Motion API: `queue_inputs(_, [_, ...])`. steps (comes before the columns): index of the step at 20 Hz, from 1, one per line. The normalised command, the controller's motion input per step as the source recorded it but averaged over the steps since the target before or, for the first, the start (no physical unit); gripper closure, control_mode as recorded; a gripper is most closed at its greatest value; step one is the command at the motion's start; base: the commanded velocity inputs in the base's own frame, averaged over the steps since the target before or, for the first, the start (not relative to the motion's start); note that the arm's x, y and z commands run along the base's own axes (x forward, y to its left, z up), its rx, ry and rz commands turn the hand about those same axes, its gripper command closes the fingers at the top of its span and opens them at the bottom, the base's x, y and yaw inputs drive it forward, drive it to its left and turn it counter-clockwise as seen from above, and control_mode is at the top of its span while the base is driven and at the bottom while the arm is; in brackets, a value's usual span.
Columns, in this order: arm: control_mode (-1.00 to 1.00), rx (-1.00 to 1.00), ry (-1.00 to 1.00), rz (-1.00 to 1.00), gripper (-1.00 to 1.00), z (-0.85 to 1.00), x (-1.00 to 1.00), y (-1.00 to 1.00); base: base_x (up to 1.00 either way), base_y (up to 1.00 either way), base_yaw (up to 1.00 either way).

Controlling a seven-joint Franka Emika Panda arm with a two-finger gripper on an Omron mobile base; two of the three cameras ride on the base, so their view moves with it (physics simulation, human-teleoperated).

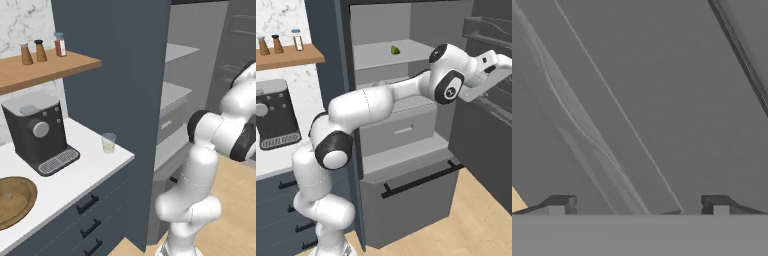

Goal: Grab a lemon wedge from the fridge and one ice cube from the ice bowl, and put them in the glass of lemonade.

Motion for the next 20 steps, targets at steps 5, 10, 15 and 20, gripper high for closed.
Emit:
queue_inputs(5, [-1.0, 0.0, -0.15, 0.02, -1.0, 0.23, -0.76, 0.75, 0.0, 0.0, 0.0])
queue_inputs(10, [-1.0, 0.14, -0.19, 0.03, -1.0, -0.19, -0.64, 1.0, 0.0, 0.0, 0.0])
queue_inputs(15, [-1.0, 0.18, -0.07, 0.0, -1.0, -0.61, -0.46, 1.0, 0.0, 0.0, 0.0])
queue_inputs(20, [-1.0, 0.15, -0.03, 0.0, -1.0, -0.94, -0.52, 1.0, 0.0, 0.0, 0.0])
